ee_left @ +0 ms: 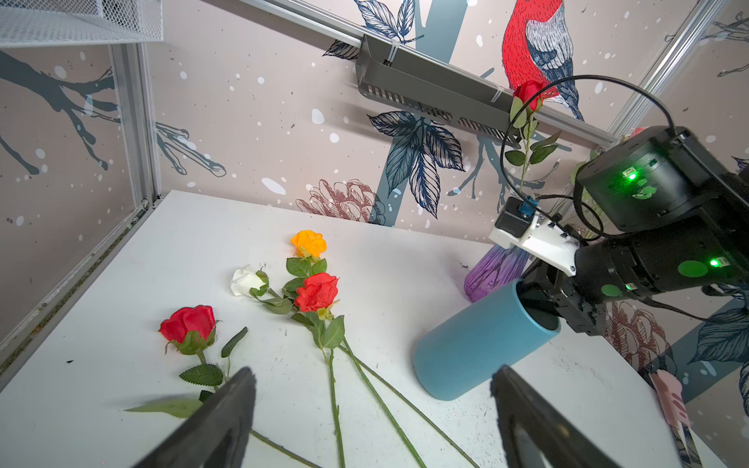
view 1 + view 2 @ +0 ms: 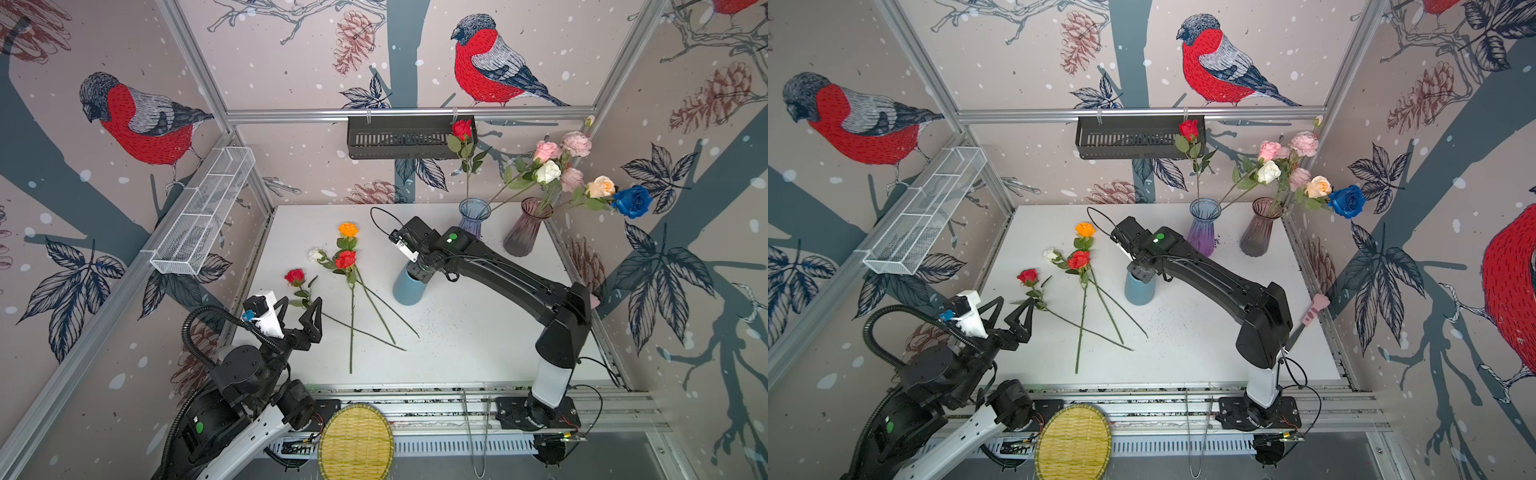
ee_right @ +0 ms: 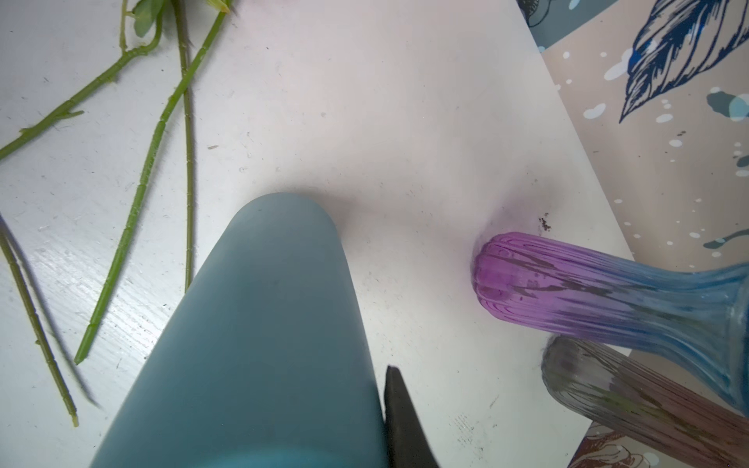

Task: Arrange the flowers into the vase
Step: 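Set the teal cylinder vase upright nearer the robot with the right gripper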

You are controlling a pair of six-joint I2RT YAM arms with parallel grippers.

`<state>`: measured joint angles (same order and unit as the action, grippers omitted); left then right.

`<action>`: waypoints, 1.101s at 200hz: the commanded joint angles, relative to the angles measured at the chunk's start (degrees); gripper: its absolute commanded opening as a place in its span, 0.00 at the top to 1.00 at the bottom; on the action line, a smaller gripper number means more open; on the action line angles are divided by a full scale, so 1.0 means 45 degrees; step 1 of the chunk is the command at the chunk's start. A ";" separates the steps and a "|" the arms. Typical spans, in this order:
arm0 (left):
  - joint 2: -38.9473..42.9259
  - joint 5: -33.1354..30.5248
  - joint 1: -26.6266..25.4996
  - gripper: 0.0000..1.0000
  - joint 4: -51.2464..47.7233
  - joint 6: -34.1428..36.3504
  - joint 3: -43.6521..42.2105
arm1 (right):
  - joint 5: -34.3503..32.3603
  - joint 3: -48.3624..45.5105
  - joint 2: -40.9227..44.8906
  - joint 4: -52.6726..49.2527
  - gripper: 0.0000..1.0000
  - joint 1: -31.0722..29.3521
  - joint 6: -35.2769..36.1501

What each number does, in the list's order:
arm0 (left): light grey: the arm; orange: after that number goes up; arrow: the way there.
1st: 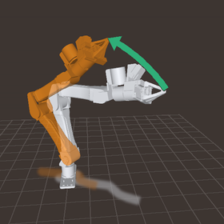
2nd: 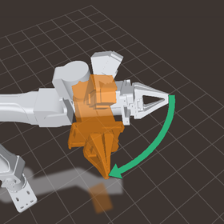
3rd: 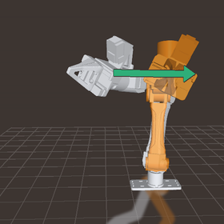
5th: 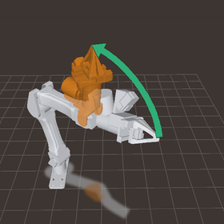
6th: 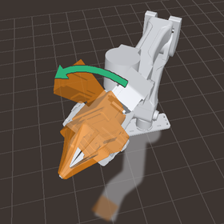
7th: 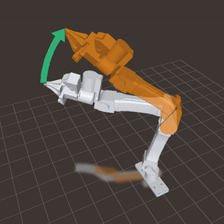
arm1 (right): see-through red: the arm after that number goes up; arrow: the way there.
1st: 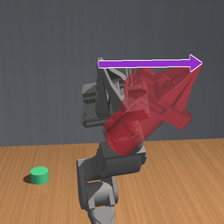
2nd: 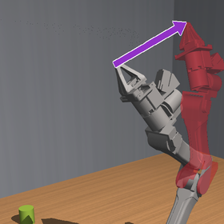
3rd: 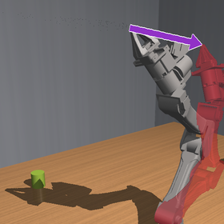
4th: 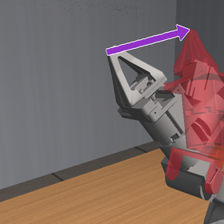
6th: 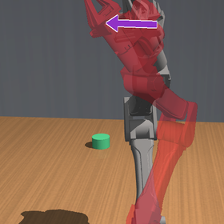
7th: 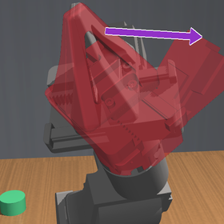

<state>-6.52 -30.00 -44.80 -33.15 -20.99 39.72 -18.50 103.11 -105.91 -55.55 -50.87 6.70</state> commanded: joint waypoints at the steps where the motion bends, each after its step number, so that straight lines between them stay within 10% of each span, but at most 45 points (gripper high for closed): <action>1: 0.0044 -0.0077 0.0033 0.10 0.0335 0.0029 0.0000 | -0.0137 0.0305 -0.0202 0.0785 0.93 -0.0014 -0.0004; 73: 0.0181 -0.0125 0.0033 0.10 0.0315 -0.0017 0.0000 | -0.0034 0.1021 -0.0859 0.0718 0.66 -0.0034 0.0063; 220: 0.0081 -0.0187 0.0033 0.12 0.0325 -0.0021 -0.0038 | -0.0204 0.1867 0.0247 0.1566 0.59 0.0066 -0.0232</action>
<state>-5.82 -30.04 -44.80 -33.15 -20.99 39.68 -18.39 112.25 -107.46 -51.62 -50.54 7.18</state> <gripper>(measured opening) 0.882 0.382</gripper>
